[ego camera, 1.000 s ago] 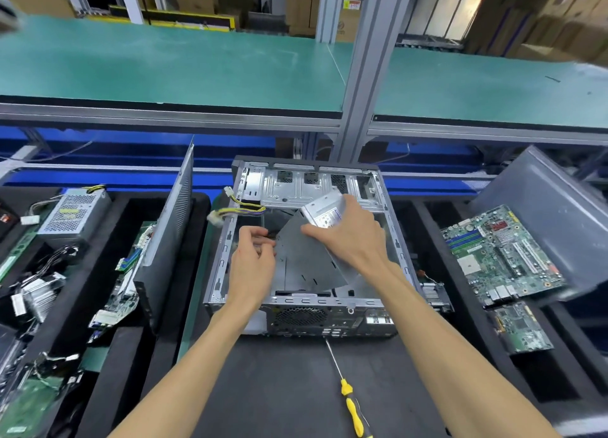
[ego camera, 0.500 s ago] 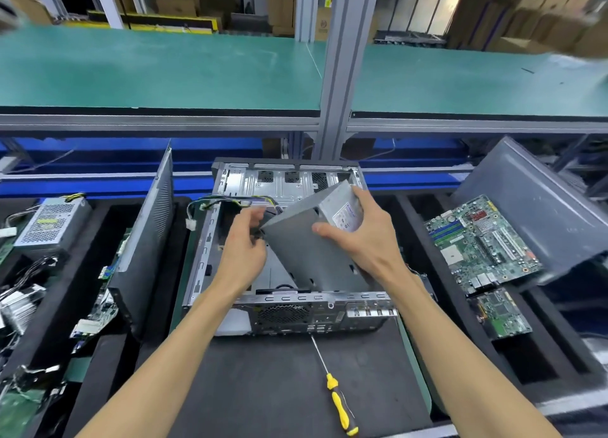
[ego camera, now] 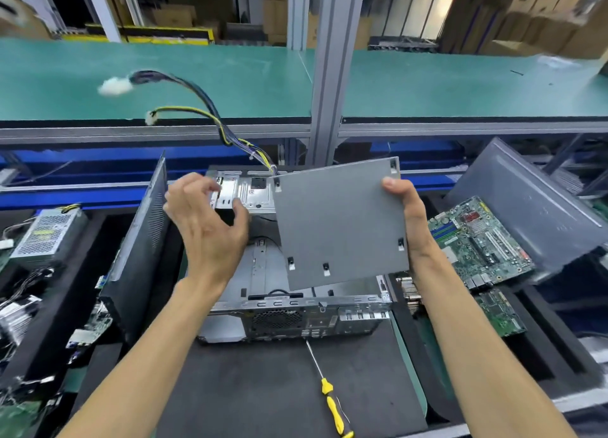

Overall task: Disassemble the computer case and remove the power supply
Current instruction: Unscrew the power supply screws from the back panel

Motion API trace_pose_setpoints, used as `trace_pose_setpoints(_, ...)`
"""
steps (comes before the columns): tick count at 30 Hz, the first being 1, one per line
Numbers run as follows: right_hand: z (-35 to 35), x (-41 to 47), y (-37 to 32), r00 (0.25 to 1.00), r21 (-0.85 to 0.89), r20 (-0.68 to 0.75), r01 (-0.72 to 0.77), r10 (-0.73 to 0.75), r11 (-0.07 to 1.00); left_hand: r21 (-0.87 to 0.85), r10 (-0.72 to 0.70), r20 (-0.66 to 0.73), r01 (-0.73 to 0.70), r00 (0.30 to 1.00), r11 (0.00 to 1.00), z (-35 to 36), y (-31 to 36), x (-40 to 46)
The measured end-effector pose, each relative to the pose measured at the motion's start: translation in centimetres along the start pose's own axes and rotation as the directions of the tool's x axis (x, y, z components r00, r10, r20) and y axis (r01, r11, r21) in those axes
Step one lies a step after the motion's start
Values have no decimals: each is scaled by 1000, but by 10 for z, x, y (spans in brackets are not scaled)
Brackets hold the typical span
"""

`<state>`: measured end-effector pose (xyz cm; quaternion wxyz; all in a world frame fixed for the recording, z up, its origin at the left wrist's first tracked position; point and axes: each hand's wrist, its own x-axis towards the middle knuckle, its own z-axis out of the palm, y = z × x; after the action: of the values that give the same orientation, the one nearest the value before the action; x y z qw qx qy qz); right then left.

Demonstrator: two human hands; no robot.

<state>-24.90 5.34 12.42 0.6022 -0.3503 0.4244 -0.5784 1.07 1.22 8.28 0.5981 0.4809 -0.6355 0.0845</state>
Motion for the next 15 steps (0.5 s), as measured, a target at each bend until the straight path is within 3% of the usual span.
trace_pose_setpoints(4,-12,-1,7,997,81,-4,-73,73,994,102,191,134,-205,972,973,-5,13,28)
trace_pose_setpoints(8,-14,-5,15,984,139,125,-148,131,979,117,180,384,-241,906,963,-5,12,50)
trace_pose_setpoints(12,-11,-12,20,950,244,290,-188,114,951,-151,123,557,-45,821,988,-2,10,49)
trace_pose_setpoints(14,-7,-16,19,938,278,338,-177,77,944,-302,138,585,56,799,952,1,13,47)
trace_pose_setpoints(15,-7,-18,20,939,287,337,-167,64,943,-377,104,618,178,779,909,3,16,46)
